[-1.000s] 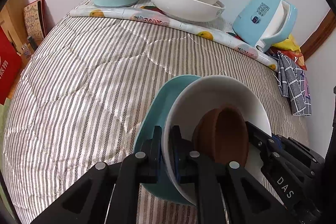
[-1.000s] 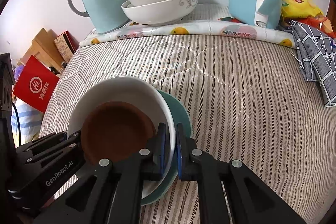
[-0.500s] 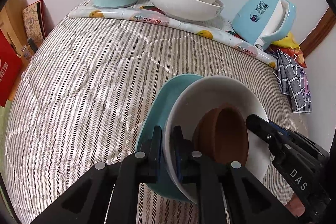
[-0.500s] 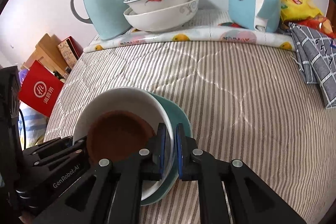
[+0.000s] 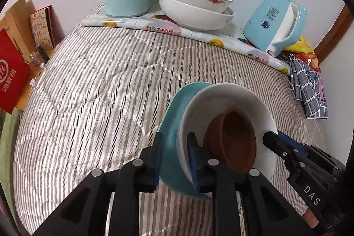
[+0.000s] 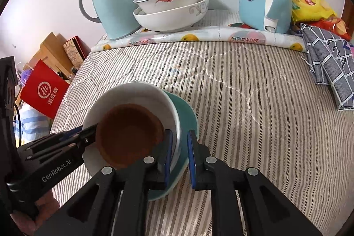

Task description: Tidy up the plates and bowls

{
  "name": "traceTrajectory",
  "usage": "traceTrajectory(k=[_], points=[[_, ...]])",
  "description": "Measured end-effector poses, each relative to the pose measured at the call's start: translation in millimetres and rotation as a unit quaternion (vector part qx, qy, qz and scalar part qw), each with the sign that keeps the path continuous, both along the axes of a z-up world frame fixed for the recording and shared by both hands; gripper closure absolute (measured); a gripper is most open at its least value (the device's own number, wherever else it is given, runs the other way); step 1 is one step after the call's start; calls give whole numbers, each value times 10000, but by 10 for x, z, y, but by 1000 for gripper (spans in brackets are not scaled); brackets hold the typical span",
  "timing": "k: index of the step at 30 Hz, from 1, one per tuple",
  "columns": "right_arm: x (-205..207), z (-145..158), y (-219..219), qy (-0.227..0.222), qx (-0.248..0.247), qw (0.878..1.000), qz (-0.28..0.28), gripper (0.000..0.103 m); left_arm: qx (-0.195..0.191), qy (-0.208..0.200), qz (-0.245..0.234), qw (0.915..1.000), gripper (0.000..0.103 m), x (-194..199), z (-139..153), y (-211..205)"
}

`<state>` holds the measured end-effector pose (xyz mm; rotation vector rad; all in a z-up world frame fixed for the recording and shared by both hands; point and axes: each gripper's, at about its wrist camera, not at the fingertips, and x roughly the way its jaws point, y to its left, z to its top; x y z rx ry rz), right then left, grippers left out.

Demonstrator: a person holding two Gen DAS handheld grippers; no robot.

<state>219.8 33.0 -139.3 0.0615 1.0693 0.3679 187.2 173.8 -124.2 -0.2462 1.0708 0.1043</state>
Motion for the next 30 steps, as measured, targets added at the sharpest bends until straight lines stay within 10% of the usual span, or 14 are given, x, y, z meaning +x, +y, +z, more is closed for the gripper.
traceTrajectory(k=[15,30], points=[[-653,511,-257,-607,-199,9978,-180,55,231,-483,-116,9985,71,-559,461,-250],[-1362,884,-766,-1019,-402,9912,-743,46,570,-1135,-410,9911,39,-1198,874,-799]])
